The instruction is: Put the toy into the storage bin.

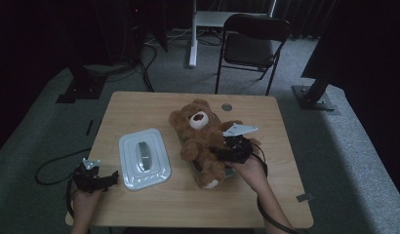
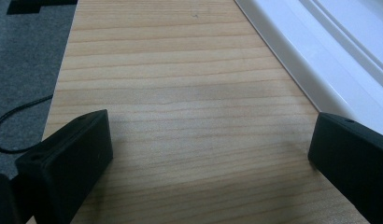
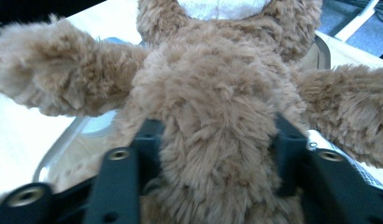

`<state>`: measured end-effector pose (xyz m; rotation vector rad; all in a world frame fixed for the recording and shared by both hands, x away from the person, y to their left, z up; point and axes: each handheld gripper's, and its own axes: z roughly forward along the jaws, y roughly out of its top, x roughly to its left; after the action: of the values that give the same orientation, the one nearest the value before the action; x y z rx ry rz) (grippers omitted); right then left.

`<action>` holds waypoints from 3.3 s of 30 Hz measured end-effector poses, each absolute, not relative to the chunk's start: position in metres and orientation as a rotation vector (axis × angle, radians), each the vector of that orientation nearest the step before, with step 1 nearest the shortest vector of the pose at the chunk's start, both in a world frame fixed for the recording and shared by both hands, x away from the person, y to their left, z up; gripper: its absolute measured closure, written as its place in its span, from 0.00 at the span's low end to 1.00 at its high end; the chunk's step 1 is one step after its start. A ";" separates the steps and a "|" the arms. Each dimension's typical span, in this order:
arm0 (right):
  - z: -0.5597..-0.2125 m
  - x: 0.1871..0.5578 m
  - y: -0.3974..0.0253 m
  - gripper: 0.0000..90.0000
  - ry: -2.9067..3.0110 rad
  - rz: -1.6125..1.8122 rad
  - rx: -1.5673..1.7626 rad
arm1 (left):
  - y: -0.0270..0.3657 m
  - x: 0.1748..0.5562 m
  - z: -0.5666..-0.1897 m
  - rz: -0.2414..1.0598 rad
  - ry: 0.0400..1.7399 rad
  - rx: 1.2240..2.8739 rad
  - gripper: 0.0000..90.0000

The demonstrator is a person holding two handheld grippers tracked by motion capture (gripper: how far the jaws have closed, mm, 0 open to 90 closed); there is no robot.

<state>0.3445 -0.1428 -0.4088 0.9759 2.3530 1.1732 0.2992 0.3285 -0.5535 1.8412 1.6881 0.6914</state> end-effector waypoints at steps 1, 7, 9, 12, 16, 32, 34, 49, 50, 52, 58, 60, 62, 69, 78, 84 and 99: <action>-0.406 0.345 -0.141 0.40 2.357 1.176 0.989 | 0.328 0.299 -0.553 0.691 1.688 1.841 0.01; -0.393 0.349 -0.135 0.33 2.335 1.191 1.028 | 0.329 0.299 -0.553 0.690 1.689 1.842 0.01; -0.389 0.349 -0.135 0.34 2.332 1.207 1.031 | 0.329 0.299 -0.553 0.691 1.689 1.842 0.01; -0.382 0.350 -0.133 0.32 2.310 1.228 1.038 | 0.329 0.299 -0.553 0.691 1.689 1.841 0.01; -0.369 0.357 -0.130 0.28 2.274 1.252 1.063 | 0.329 0.299 -0.553 0.690 1.689 1.842 0.01; -0.346 0.401 -0.099 0.13 2.222 1.288 1.133 | 0.329 0.299 -0.553 0.692 1.688 1.841 0.01; -0.347 0.407 -0.096 0.13 2.222 1.291 1.149 | 0.329 0.299 -0.553 0.692 1.688 1.841 0.01; -0.363 0.427 -0.082 0.44 2.259 1.273 1.155 | 0.328 0.299 -0.553 0.691 1.689 1.841 0.01; -0.362 0.428 -0.080 0.45 2.268 1.274 1.153 | 0.329 0.299 -0.553 0.691 1.689 1.841 0.01; -0.361 0.430 -0.077 0.40 2.260 1.264 1.171 | 0.329 0.299 -0.553 0.691 1.689 1.841 0.01; -0.369 0.441 -0.067 0.34 2.330 1.167 1.220 | 0.328 0.299 -0.553 0.691 1.689 1.841 0.01; -0.371 0.440 -0.065 0.34 2.336 1.154 1.212 | 0.329 0.299 -0.553 0.691 1.688 1.842 0.01; -0.372 0.439 -0.064 0.34 2.338 1.144 1.209 | 0.329 0.299 -0.553 0.691 1.688 1.842 0.01; -0.387 0.441 -0.069 0.36 2.336 1.173 1.242 | 0.329 0.299 -0.553 0.691 1.689 1.842 0.01; -0.401 0.443 -0.076 0.37 2.347 1.206 1.302 | 0.328 0.299 -0.553 0.691 1.689 1.842 0.01; -0.405 0.446 -0.075 0.37 2.355 1.194 1.345 | 0.328 0.299 -0.553 0.691 1.688 1.842 0.01; -0.431 0.451 -0.054 0.36 2.437 0.988 1.356 | 0.329 0.299 -0.553 0.691 1.689 1.842 0.01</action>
<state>0.4507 -0.0540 -0.4307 1.3560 2.4375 0.9883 0.2992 0.3285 -0.5535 1.8418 1.6886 0.6909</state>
